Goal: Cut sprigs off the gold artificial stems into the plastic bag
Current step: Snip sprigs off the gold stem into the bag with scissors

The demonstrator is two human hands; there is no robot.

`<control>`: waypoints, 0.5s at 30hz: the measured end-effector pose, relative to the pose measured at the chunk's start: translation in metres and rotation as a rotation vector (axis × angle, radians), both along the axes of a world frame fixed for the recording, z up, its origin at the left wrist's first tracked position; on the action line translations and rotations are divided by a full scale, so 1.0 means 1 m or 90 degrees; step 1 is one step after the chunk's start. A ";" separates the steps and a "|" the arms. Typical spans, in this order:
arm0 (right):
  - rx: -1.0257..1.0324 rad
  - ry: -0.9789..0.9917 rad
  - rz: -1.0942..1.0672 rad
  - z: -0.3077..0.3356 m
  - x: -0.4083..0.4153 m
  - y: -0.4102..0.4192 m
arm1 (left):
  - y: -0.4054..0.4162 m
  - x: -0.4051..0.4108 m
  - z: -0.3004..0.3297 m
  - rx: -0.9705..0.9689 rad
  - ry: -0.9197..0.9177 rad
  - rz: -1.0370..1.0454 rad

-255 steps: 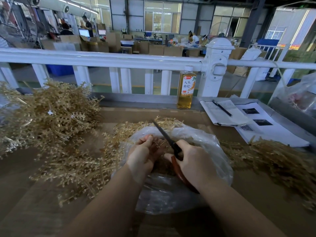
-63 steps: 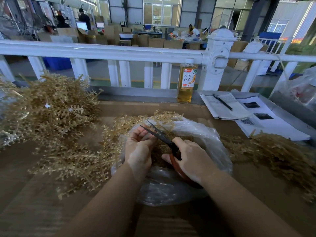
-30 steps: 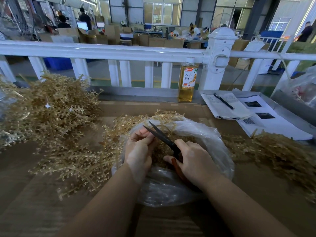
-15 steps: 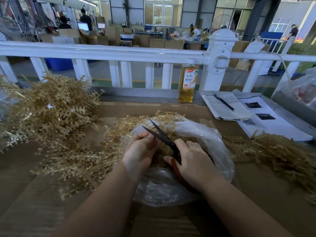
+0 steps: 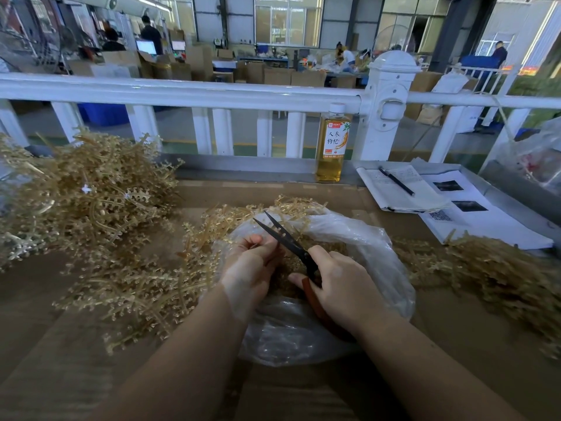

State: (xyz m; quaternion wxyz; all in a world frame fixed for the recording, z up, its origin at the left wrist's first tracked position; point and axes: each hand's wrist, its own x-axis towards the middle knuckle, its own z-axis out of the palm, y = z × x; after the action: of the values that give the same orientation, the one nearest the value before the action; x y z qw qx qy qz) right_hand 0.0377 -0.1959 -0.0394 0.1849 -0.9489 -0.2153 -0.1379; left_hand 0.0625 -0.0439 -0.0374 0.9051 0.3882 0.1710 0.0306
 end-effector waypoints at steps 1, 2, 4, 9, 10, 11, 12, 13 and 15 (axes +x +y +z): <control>0.004 0.002 0.002 0.000 0.000 0.000 | 0.000 0.000 -0.001 0.001 -0.002 0.003; 0.008 0.005 0.003 0.000 0.000 -0.001 | 0.000 0.000 -0.001 -0.001 -0.005 0.005; 0.016 0.009 0.006 0.000 0.000 -0.001 | -0.001 0.001 -0.002 -0.005 -0.006 0.011; 0.002 0.016 0.014 0.003 0.001 -0.003 | -0.002 0.002 -0.001 0.001 0.000 0.016; -0.001 0.016 0.016 0.004 0.001 -0.004 | -0.003 0.002 0.000 -0.001 0.000 0.017; -0.007 0.014 0.017 0.004 0.002 -0.004 | -0.003 0.001 0.000 -0.001 -0.003 0.021; -0.016 0.008 0.017 0.005 0.002 -0.005 | -0.004 0.001 0.000 0.001 -0.007 0.027; -0.023 0.002 0.016 0.004 0.002 -0.005 | -0.004 0.001 0.000 0.006 -0.012 0.032; -0.029 -0.004 0.015 0.004 0.003 -0.005 | -0.004 0.001 -0.001 0.018 -0.029 0.029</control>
State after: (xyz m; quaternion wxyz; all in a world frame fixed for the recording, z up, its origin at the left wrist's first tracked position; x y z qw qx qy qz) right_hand 0.0407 -0.2012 -0.0355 0.1642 -0.9499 -0.2299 -0.1337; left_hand 0.0632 -0.0483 -0.0382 0.9022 0.3963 0.1584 0.0626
